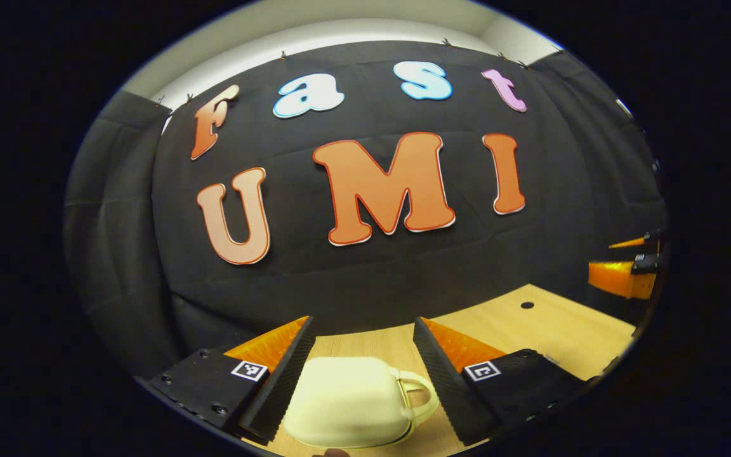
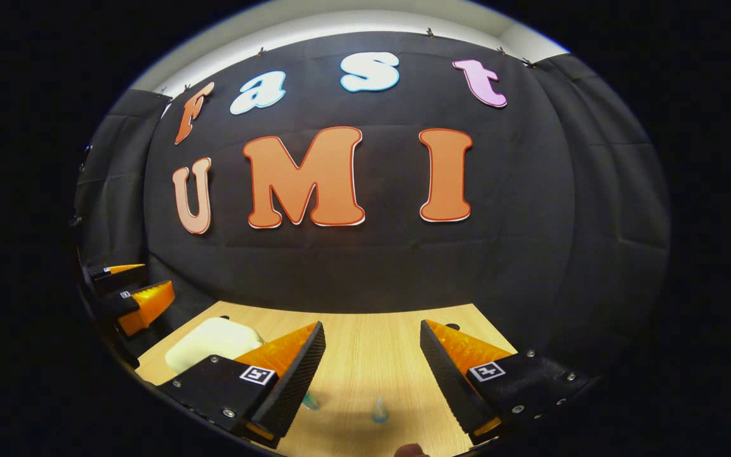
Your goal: First open the suitcase, pack the skin care products into it, and then close the suitcase.
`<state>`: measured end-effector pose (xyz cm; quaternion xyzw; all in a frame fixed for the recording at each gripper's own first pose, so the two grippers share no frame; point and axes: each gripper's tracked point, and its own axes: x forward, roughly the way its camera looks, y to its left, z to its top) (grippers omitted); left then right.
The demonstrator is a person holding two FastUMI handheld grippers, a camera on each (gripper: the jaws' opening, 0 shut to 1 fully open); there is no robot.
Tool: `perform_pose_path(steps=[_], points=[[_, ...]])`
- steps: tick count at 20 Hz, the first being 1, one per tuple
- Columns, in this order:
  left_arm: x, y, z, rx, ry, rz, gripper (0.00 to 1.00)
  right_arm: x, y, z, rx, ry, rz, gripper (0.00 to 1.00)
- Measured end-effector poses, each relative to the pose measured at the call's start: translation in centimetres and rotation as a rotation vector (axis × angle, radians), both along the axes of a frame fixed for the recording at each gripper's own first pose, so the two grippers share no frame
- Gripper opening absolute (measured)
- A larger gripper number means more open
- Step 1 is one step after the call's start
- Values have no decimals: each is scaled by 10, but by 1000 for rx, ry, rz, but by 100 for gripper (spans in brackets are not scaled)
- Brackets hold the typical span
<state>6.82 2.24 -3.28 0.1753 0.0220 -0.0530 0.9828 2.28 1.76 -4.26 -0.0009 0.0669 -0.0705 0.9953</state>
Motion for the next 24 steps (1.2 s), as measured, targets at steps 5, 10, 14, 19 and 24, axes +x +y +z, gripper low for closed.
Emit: perform_pose_path(steps=[5, 10, 14, 19, 24], points=[[-1, -16, -71, 125, 120, -21, 98, -7, -27, -14, -28, 39, -44, 95], [-4, -21, -140, 289, 239, -53, 98, -17, -50, -27, -16, 80, -88, 96], [-7, -22, -194, 414, 314, -87, 98, -23, -64, -37, -13, 115, -123, 95], [-3, -18, -241, 557, 396, -97, 98, -32, -81, -52, 10, 151, -155, 96], [13, -20, -258, 720, 386, -103, 98, -36, -99, -66, 34, 185, -196, 95]])
